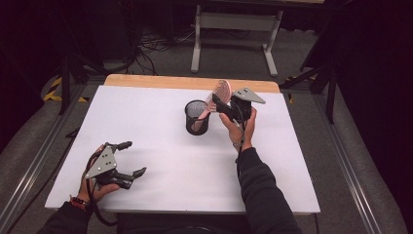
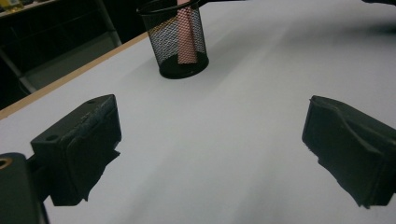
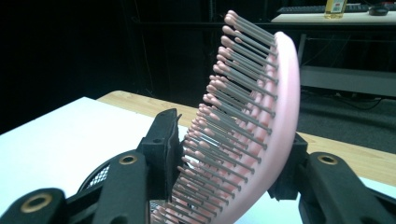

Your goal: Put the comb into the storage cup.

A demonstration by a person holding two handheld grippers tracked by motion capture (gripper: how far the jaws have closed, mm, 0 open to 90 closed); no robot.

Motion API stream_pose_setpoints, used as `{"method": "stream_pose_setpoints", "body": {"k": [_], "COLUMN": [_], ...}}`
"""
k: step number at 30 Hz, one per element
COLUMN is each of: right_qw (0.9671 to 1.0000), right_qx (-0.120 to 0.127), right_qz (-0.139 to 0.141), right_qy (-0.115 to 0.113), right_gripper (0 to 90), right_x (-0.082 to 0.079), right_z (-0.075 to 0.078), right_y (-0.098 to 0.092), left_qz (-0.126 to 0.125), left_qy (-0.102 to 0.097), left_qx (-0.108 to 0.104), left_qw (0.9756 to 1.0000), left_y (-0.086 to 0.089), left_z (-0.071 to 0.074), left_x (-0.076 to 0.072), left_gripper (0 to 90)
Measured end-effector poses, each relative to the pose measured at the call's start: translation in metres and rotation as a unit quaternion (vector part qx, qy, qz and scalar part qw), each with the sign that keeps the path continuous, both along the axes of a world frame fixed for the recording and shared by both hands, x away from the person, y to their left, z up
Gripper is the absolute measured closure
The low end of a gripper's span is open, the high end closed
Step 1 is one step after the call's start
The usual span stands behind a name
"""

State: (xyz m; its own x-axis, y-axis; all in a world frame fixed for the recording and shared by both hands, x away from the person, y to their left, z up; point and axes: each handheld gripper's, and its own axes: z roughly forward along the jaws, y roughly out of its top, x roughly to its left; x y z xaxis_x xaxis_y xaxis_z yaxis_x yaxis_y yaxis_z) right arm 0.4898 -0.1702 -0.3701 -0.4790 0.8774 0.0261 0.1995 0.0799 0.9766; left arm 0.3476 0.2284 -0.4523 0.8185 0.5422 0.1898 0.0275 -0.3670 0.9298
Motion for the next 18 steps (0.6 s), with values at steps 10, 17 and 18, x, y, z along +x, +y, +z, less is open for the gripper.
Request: {"method": "stream_pose_setpoints", "body": {"k": [10, 17, 18], "right_qw": [0.9996, 0.999, 0.9986], "right_qx": [-0.024, -0.039, -0.045], "right_qz": [-0.003, -0.006, -0.011], "right_qy": [-0.013, -0.021, -0.025], "right_gripper": [48.6, 39.3, 39.0], "right_x": [-0.0037, -0.008, -0.0086], "right_z": [0.0025, 0.0086, 0.0092], "right_y": [0.0019, 0.0018, 0.0022], "left_qz": [0.001, 0.001, 0.002], "left_qy": [-0.001, 0.0, -0.001], "left_qx": [0.003, 0.002, 0.004], "left_qw": [1.0, 1.0, 1.0], "left_y": [-0.0003, -0.0008, -0.0008], "left_z": [-0.0002, -0.0003, -0.0002], "left_x": [0.0002, 0.0002, 0.0003], "left_gripper": [5.6, 5.7, 5.7]}}
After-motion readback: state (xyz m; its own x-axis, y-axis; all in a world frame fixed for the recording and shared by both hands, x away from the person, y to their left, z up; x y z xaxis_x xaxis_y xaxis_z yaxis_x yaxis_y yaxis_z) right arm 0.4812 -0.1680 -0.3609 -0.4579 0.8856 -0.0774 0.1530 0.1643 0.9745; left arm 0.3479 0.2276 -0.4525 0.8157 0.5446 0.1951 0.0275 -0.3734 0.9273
